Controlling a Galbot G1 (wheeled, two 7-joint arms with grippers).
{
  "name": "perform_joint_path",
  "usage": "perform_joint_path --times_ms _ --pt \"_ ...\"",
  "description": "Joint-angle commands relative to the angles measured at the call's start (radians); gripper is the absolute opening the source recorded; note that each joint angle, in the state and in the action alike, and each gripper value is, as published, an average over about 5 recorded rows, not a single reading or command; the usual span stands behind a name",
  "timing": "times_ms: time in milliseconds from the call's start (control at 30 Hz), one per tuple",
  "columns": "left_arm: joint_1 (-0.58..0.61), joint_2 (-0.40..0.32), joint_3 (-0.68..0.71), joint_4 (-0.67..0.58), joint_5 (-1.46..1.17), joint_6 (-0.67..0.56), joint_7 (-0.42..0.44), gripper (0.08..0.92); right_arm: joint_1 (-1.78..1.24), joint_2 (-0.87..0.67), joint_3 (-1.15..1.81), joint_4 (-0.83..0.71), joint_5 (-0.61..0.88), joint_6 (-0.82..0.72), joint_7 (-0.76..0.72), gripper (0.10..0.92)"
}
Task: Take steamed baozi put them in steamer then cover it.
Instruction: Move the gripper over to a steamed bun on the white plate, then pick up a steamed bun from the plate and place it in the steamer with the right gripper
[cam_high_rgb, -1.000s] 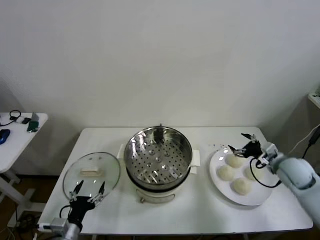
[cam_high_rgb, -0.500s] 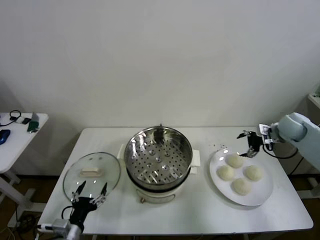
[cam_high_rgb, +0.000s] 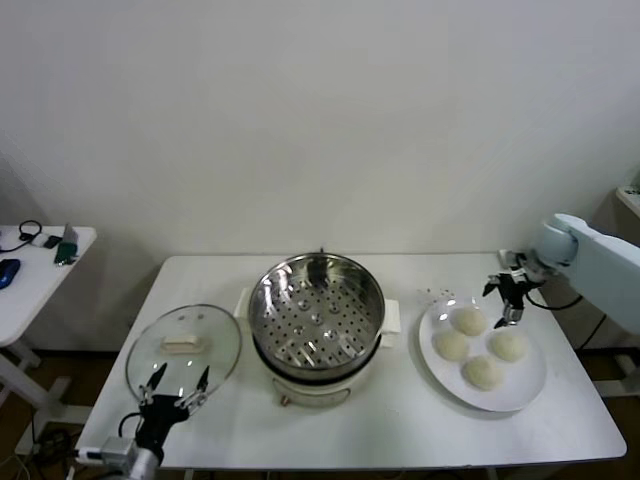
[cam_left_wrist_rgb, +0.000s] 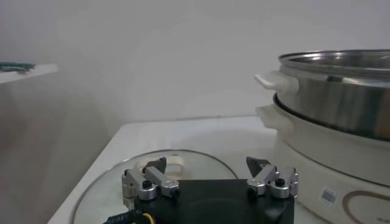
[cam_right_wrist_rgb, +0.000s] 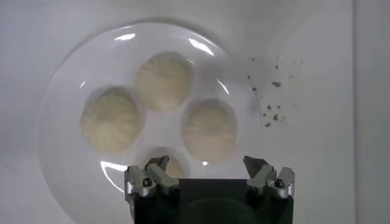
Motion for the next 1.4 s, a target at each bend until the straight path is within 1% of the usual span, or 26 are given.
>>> perform_joint_path --times_ms 33,400,500,567,767,867,967,1133,1233,1400 --pt "-0.006 0.004 -0.004 0.016 -0.003 0.000 0.001 0.823 -0.033 0.138 -0.023 -0.158 -0.019 0.006 -0.020 0.823" --pt "-0.014 0.002 0.000 0.025 -0.002 -0.004 0.000 0.823 -0.100 0.202 0.071 -0.270 -0.113 0.040 0.034 0.823" --pt "-0.010 0.001 0.000 0.020 -0.002 -0.004 0.000 0.823 -0.110 0.208 0.091 -0.280 -0.126 0.044 0.037 0.816" --pt "-0.008 0.002 -0.002 0.018 -0.002 -0.004 0.000 0.823 -0.116 0.207 0.097 -0.276 -0.129 0.044 0.036 0.796" --pt "-0.003 0.002 -0.006 0.012 -0.002 -0.006 -0.002 0.823 -0.124 0.198 0.119 -0.247 -0.129 0.052 0.042 0.699" --pt "0.000 -0.001 -0.006 0.008 0.000 -0.008 -0.003 0.823 -0.105 0.174 0.114 -0.189 -0.116 0.059 0.040 0.675" --pt "0.003 -0.002 -0.006 0.001 0.002 -0.010 -0.003 0.823 -0.041 0.136 0.062 -0.100 -0.080 0.073 0.035 0.671" --pt "0.013 0.005 -0.008 -0.010 0.003 -0.019 -0.004 0.823 0.276 0.084 -0.171 0.086 0.062 0.140 0.017 0.670" --pt "0.016 0.007 -0.008 -0.017 0.004 -0.021 -0.004 0.823 0.495 0.114 -0.305 0.162 0.138 0.225 -0.010 0.670" --pt "0.023 0.012 -0.011 -0.032 0.006 -0.026 -0.006 0.823 0.734 0.246 -0.387 0.261 0.248 0.401 -0.055 0.670"
